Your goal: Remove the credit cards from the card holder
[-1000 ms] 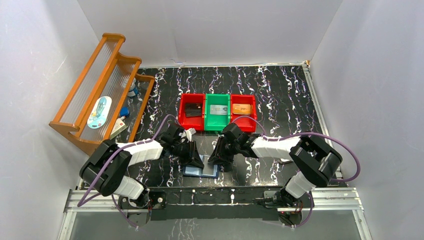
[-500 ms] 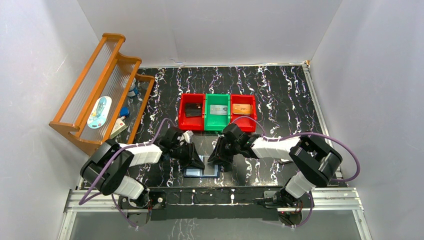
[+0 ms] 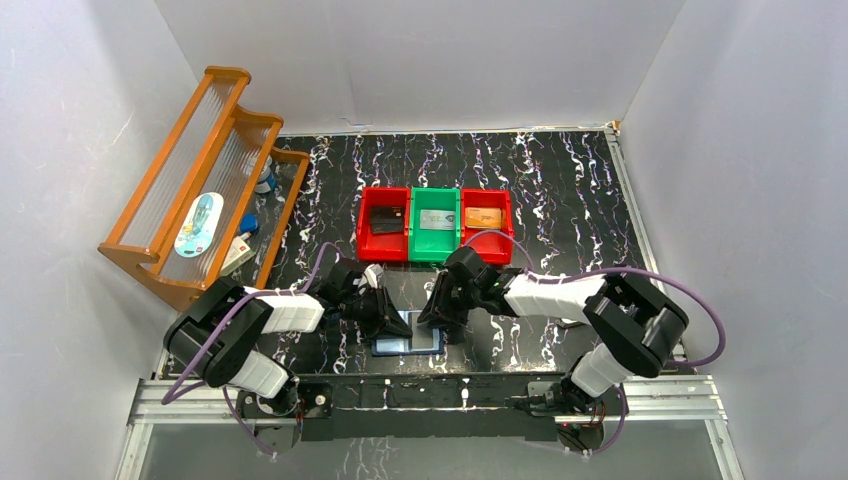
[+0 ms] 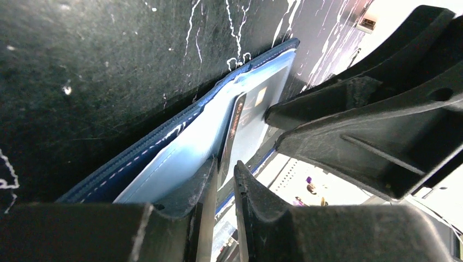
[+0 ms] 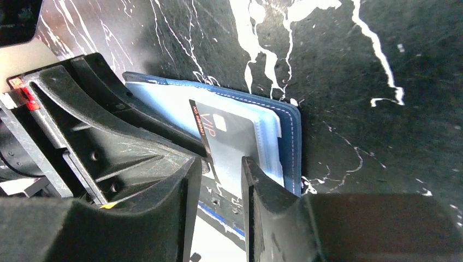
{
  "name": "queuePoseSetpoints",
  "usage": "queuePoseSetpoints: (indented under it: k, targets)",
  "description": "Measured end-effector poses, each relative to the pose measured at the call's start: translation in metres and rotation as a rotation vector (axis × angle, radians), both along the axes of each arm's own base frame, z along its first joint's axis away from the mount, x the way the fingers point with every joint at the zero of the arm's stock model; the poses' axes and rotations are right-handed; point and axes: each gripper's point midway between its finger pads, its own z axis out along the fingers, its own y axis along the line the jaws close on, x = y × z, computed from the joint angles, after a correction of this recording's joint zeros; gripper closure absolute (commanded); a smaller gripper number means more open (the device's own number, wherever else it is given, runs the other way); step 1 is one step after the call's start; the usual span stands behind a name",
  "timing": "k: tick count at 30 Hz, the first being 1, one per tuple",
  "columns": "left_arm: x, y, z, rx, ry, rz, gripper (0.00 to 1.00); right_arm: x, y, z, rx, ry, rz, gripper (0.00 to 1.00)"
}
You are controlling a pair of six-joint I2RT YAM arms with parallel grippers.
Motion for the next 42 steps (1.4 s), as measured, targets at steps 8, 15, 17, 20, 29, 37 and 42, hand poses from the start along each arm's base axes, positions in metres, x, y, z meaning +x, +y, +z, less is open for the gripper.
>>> queuePoseSetpoints:
  k: [8,15,17,20,29,37,42]
  targets:
    - [0.001,0.002,-0.001,0.023,-0.016,-0.006,0.82,0.006,-0.015,0.010,-0.069,-0.074,-0.009,0.57]
    - [0.001,0.003,-0.001,0.028,-0.025,-0.017,0.82,0.003,-0.015,0.005,-0.075,-0.058,0.009,0.57]
    - [0.001,0.002,-0.001,0.028,-0.026,-0.018,0.82,0.000,-0.016,-0.001,-0.087,-0.038,0.017,0.57]
    - [0.001,0.002,-0.001,0.029,-0.030,-0.022,0.81,-0.002,-0.014,-0.005,-0.087,-0.013,0.029,0.58]
    - [0.001,0.003,0.000,0.031,-0.032,-0.030,0.79,-0.003,-0.012,-0.005,-0.081,-0.008,0.038,0.69]
    - [0.002,0.000,0.001,-0.032,-0.021,0.039,0.82,-0.004,-0.007,-0.006,-0.047,-0.003,0.047,0.84]
    - [0.003,-0.001,0.002,-0.061,0.006,0.093,0.85,-0.003,-0.007,-0.007,-0.035,0.000,0.046,0.84]
